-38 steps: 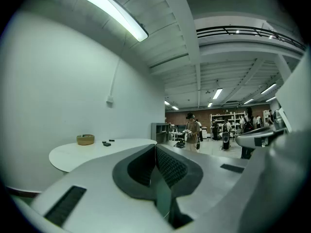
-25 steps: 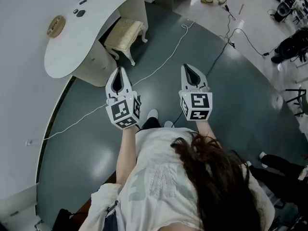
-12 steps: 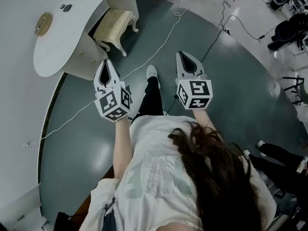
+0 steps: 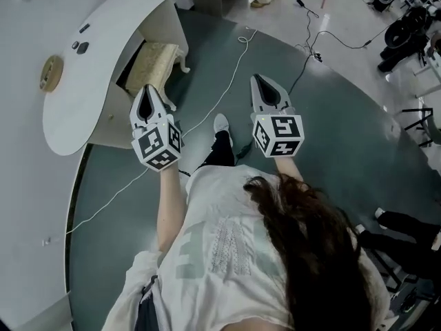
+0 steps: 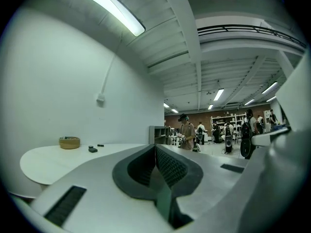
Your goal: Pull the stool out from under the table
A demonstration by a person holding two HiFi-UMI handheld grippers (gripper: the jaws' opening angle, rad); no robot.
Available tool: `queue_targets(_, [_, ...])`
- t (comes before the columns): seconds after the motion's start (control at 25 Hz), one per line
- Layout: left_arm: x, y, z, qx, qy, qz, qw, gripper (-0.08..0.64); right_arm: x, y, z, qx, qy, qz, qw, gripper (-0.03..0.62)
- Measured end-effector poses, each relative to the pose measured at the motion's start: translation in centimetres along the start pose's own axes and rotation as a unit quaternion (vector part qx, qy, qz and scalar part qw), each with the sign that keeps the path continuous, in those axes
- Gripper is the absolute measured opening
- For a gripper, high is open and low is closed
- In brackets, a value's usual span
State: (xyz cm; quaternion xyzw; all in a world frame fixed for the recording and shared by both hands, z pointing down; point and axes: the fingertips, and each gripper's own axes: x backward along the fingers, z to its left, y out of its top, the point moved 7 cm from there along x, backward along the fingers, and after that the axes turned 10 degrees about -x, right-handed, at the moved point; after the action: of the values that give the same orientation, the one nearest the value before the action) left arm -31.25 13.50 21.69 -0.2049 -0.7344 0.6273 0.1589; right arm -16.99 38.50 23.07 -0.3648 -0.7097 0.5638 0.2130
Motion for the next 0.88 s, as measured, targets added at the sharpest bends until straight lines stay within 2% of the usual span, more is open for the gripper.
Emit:
queue_targets(0.28, [-11.6, 1.4, -0.2, 0.006, -0.018, -0.002, 0.9998, 0.029, -9.7, 3.4, -3.4, 0.000, -0.016, 0.004, 1.000, 0.029])
queue_targets(0.56, [-22.5, 2.0, 0.7, 0.007, -0.018, -0.008, 0.9998, 0.029, -20.9, 5.8, -5.6, 0.008, -0.012, 0.014, 1.000, 0.029])
queue_targets(0.76, [-28.3, 1.3, 1.9, 0.005, -0.017, -0.018, 0.9997, 0.029, -27.8, 6.7, -6.4, 0.014, 0.000, 0.010, 1.000, 0.029])
queue_targets(0.88, [-29.6, 0.7, 2.3, 0.011, -0.005, -0.006, 0.9999, 0.029, -30.1, 6.8, -6.8, 0.010, 0.003, 0.016, 1.000, 0.029])
